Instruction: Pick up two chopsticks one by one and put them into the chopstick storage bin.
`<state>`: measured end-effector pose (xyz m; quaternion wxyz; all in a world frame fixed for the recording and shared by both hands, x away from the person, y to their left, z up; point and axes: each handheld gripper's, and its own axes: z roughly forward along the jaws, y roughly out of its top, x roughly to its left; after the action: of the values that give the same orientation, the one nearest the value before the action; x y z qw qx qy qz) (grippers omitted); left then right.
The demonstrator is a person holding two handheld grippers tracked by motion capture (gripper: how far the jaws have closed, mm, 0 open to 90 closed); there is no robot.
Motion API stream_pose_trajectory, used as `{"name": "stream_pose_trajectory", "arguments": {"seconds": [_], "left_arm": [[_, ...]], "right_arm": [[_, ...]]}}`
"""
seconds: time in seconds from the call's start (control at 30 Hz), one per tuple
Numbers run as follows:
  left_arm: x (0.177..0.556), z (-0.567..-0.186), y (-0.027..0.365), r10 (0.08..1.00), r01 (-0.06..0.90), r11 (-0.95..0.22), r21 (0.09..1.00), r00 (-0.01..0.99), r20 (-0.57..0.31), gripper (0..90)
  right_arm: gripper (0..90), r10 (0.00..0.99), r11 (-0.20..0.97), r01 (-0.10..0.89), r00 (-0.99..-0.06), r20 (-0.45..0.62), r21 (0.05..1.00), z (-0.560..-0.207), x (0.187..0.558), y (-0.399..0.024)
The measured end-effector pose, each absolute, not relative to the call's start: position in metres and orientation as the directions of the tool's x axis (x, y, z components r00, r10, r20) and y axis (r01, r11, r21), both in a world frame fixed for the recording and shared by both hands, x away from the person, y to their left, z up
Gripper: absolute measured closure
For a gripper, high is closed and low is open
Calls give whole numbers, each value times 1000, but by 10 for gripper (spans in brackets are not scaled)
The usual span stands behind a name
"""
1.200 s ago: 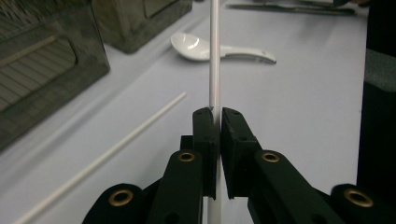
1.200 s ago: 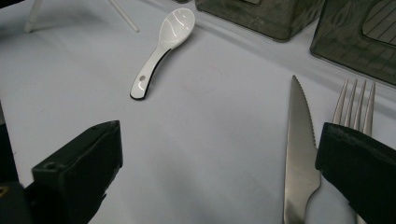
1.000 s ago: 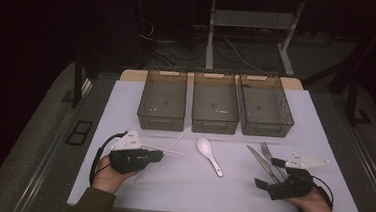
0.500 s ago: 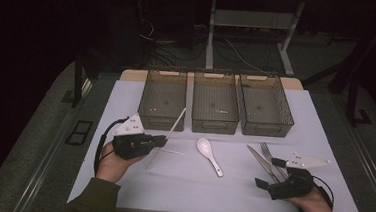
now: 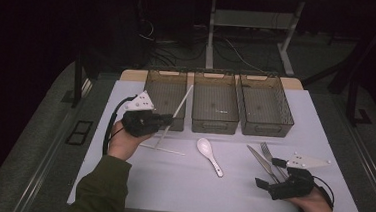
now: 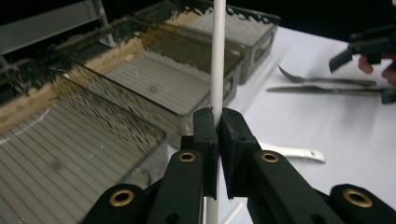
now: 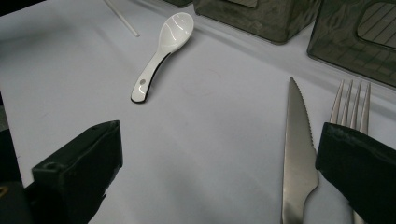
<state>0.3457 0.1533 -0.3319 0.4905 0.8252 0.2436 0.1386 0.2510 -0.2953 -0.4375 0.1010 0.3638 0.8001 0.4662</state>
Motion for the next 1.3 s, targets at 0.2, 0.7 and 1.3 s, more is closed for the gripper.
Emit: {"name": "stream_pose_trajectory", "arguments": {"seconds": [0.2, 0.7, 1.3], "left_arm": [[364, -315, 150, 550, 260, -399, 880, 835, 3, 847], [408, -278, 147, 601, 226, -394, 891, 797, 63, 847], [462, -313, 169, 733, 351, -410, 842, 676, 76, 847]], "right_arm": [[8, 676, 300, 484, -716, 175, 822, -438, 251, -295], [8, 679, 296, 486, -712, 176, 823, -437, 251, -296], [8, 674, 290, 486, -715, 184, 825, -437, 251, -297]]}}
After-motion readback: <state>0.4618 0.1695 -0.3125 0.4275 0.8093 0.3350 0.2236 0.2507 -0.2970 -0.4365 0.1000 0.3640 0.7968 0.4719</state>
